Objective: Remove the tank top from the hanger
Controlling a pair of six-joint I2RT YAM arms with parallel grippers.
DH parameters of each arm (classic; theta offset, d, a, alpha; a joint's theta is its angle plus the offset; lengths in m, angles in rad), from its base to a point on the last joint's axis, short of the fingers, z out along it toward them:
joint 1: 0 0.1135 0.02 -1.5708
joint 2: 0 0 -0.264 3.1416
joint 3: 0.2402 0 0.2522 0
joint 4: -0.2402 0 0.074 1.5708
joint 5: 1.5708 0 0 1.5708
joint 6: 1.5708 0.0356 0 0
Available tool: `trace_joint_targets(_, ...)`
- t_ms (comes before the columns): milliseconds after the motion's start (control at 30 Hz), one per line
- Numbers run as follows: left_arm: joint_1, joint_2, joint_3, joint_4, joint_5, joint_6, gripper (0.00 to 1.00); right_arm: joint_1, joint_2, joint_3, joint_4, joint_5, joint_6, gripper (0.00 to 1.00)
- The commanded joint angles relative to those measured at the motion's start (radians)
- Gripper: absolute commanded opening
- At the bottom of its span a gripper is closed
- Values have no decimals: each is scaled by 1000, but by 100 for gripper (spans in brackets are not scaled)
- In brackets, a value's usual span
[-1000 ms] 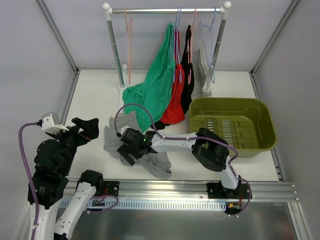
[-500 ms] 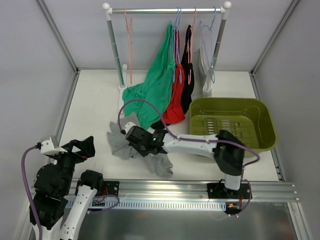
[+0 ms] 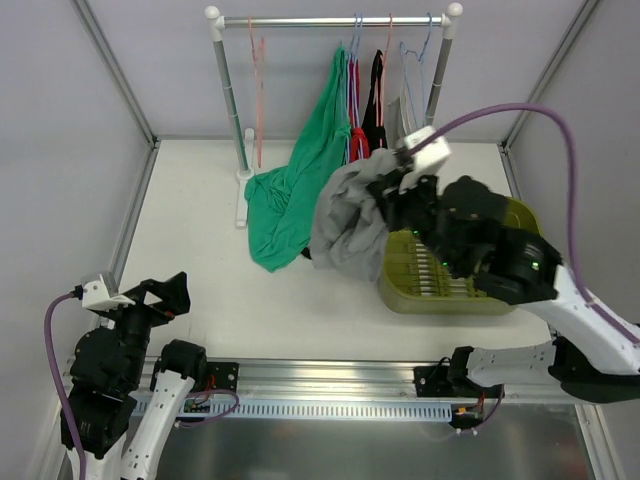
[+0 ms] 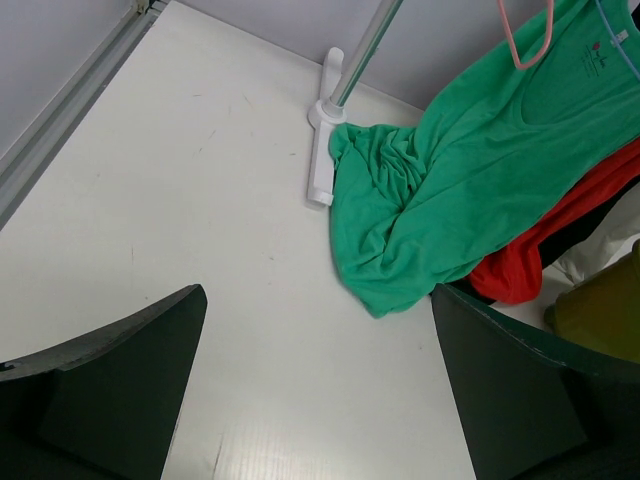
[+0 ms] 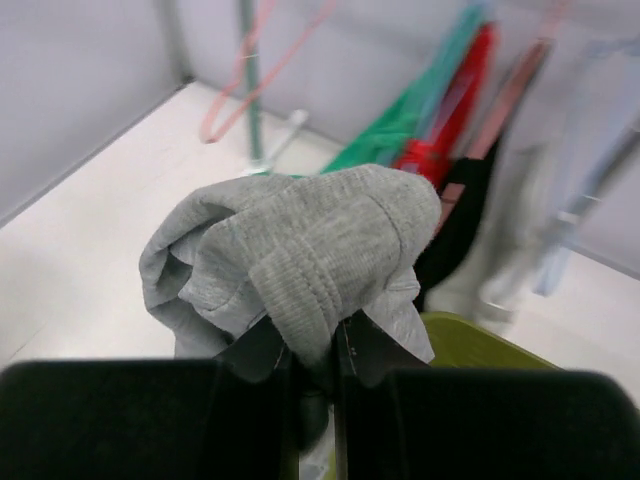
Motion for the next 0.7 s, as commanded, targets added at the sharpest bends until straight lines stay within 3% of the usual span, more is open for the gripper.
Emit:
trace_joint_targets(0, 8, 14, -4, 25, -8, -3, 99, -81, -82, 26, -98, 184, -73, 0)
trace_joint_targets(267, 9, 31, -7, 28, -4, -1, 99, -317, -282, -164, -134, 259, -19, 0)
trace_joint_targets(367, 9, 72, 5, 28, 24, 10, 99, -461, -277, -308, -134, 189, 57, 0)
trace_joint_targets(433, 8, 108, 41, 28, 77, 22, 99, -592, -253, -403, -134, 48, 103, 1)
trace_joint_targets(500, 8, 172, 100, 28, 126, 31, 99, -676, -221, -474, -122, -9, 146, 20)
trace_joint_targets(533, 9, 195, 125, 29, 186, 33, 99, -692, -213, -492, -120, -12, 159, 36)
trace_joint_targets(567, 8, 243, 152, 28, 211, 33, 99, -702, -207, -506, -112, -18, 172, 60)
trace_joint_targets(600, 9, 264, 218, 28, 237, 28, 99, -712, -205, -517, -108, -26, 177, 67)
trace_joint_targets(667, 9, 330, 325, 29, 315, 25, 99, -721, -210, -532, -99, -31, 179, 70)
